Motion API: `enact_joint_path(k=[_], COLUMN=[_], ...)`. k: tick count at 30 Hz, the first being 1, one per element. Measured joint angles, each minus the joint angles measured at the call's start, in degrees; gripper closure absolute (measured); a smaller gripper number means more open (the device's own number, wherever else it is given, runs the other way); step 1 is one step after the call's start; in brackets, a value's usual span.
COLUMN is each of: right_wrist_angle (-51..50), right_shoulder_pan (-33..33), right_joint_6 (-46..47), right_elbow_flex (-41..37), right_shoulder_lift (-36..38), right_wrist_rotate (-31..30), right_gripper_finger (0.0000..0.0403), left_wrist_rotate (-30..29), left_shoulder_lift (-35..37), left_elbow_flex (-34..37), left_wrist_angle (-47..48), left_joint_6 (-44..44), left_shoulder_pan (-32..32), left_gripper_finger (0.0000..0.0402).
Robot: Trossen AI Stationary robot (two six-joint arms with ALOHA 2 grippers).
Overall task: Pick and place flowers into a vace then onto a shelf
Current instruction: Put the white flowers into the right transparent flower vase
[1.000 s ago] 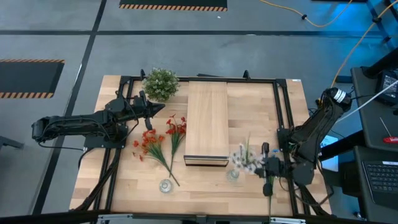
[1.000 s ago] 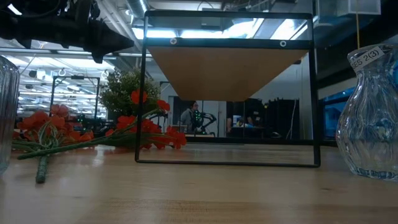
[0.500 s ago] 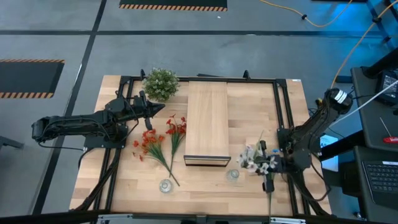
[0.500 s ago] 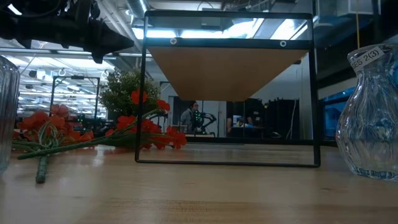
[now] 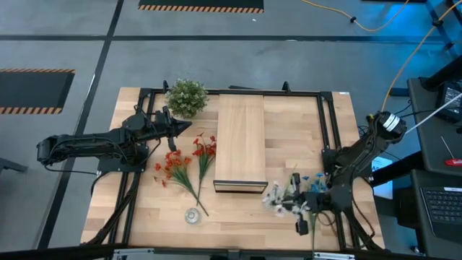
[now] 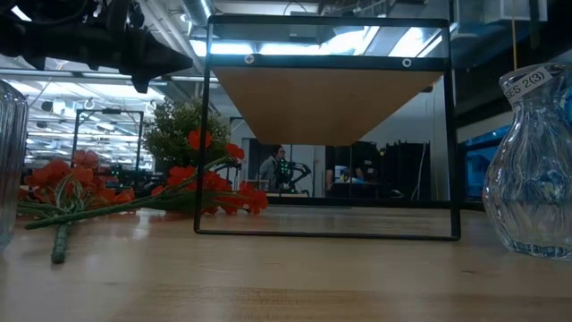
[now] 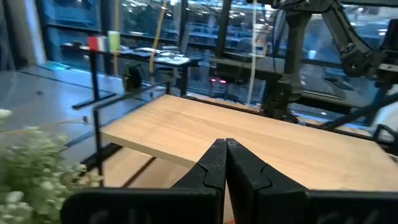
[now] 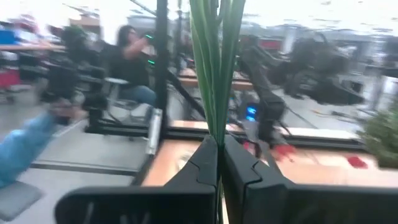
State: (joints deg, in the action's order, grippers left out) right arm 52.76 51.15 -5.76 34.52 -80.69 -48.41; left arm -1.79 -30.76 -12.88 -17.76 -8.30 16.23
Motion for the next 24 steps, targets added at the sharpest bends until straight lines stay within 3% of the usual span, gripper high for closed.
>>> enact_joint_path(k=[3,8,24], right_wrist_angle=[0.06,0.55,-2.8], right_shoulder_pan=[-0.02,0.02,-0.01], right_joint_6=[0.17,2.54,8.69], right_elbow_flex=[0.88,1.01,0.83], right_shoulder_lift=[-2.64,-3.45,-4.94], right_wrist_rotate=[-6.03,-6.48,-8.75], right_gripper_finger=[0.0401,0.0401,0.0401], left_wrist_rotate=[4.84,13.09,15.65], left_shoulder_lift=[0.01,0.0,0.02], left_elbow_flex=[0.0,0.0,0.0], left_wrist_angle=[0.0,-0.02,0.2], left_joint_6=[0.3,2.12,4.56], left_shoulder_pan=[0.0,0.0,-0.07], left_gripper_finger=[0.0398,0.0398,0.0398])
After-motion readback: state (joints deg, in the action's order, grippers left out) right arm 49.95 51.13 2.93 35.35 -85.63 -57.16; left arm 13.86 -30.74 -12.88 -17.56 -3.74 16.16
